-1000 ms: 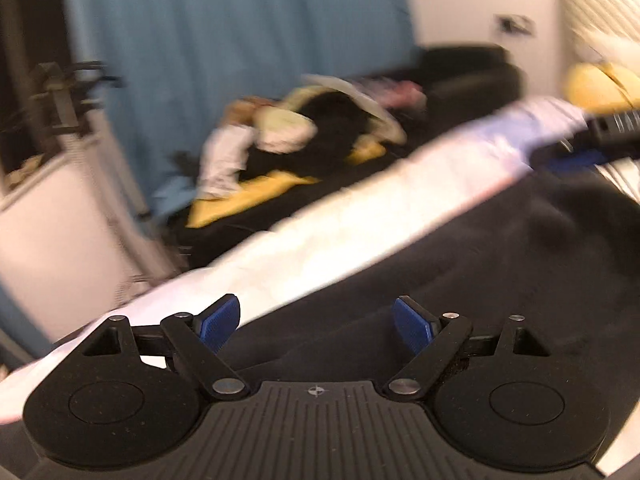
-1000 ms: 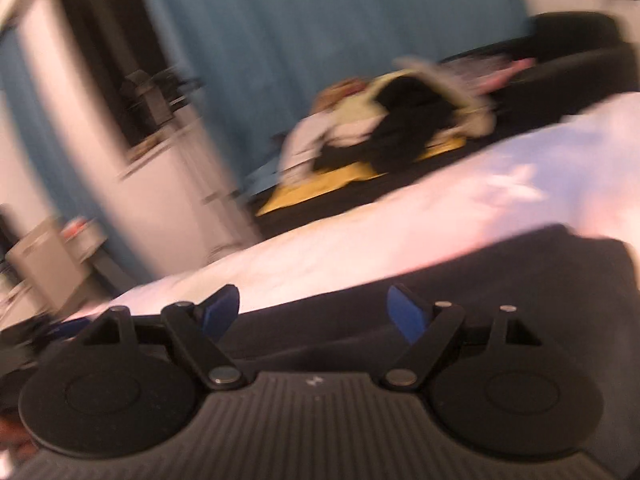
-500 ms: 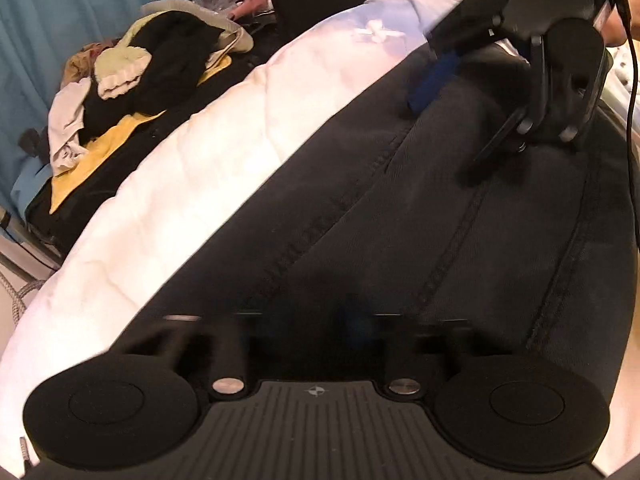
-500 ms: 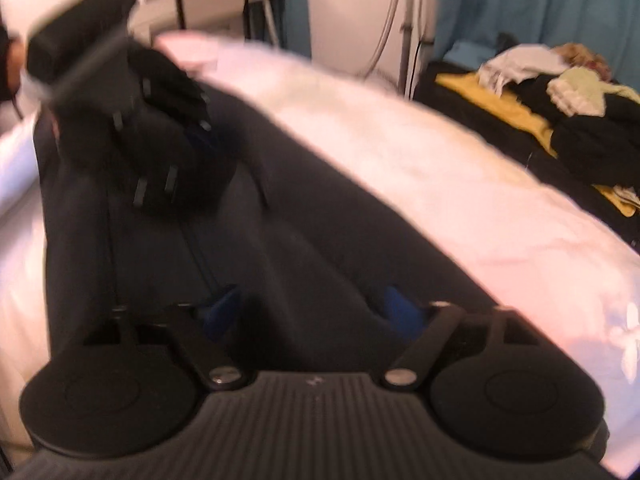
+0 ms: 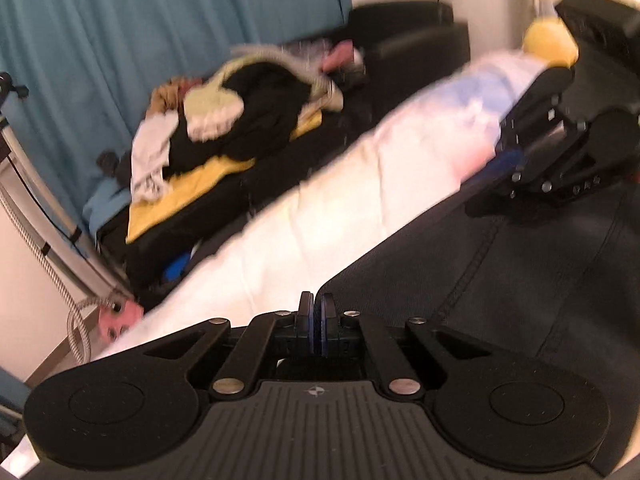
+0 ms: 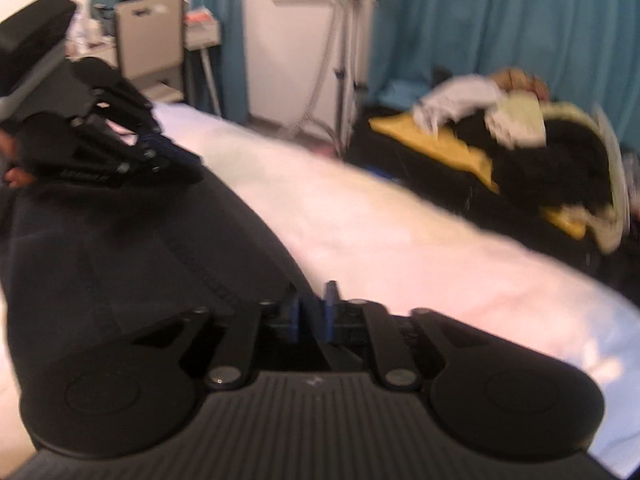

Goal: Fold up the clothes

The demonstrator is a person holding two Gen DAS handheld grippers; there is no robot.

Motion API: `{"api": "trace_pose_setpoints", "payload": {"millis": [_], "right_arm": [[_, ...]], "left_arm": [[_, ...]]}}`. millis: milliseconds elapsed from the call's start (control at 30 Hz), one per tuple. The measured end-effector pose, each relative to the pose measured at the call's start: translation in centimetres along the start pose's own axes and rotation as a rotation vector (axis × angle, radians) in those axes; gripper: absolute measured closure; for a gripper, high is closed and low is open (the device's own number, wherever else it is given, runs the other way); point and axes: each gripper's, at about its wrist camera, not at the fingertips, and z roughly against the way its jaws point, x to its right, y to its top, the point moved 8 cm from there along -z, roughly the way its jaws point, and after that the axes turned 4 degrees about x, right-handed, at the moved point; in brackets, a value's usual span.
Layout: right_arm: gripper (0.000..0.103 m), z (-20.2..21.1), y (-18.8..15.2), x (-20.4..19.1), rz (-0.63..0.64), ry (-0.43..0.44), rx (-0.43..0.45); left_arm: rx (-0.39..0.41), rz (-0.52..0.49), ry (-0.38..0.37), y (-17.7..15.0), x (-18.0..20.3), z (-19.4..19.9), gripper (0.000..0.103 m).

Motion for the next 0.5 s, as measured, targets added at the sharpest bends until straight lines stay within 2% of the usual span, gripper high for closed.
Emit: {"api": "trace_pose_setpoints", "payload": {"millis": [33,67,133,167,200,267,300,433,500], "right_arm": [[0.072,-0.5,-0.5,0.2,-0.011,-0.015,-0.003],[0.064,0.3,-0.5,0.5,-0.061,-0.033,0.031],[0.049,1.8,-0.5,1.1,-0.162,-0.069,0.099],[0.041,2.6,-0.5,1.4,-0.212,-0.087,0.133],[0.041,3.4,-0.6,1.8,-0.263,-0.105,0.167],[0.04,5.1,-0.7,2.5,-0.363,-0.14,0.236],[0.04,5.9,-0.7,2.9,-0.414,-0.158,0.27],[0.04,10.0,-1.7,2.3,-0.694,-0.232,0.427],[0.04,10.8,-1.8,0.3,-0.756,-0.273,0.452]], "left_arm": [[-0.015,-0.009,0.009,-0.5,0.3,-0.7,0.095],[-0.021,-0.001,0.015,-1.0,0.4,-0.9,0.095],[-0.034,0.033,0.031,-1.5,0.1,-0.9,0.083],[-0.033,0.049,0.051,-1.2,-0.3,-0.3,0.063],[-0.017,0.073,0.077,-1.1,-0.5,0.7,0.035],[0.067,0.141,0.1,-0.7,-0.8,3.5,0.019],[0.116,0.184,0.105,-0.5,-0.9,5.1,0.019],[0.175,0.379,0.136,-1.6,-0.5,10.7,0.019],[0.199,0.443,0.18,-3.0,0.5,14.0,0.019]]}}
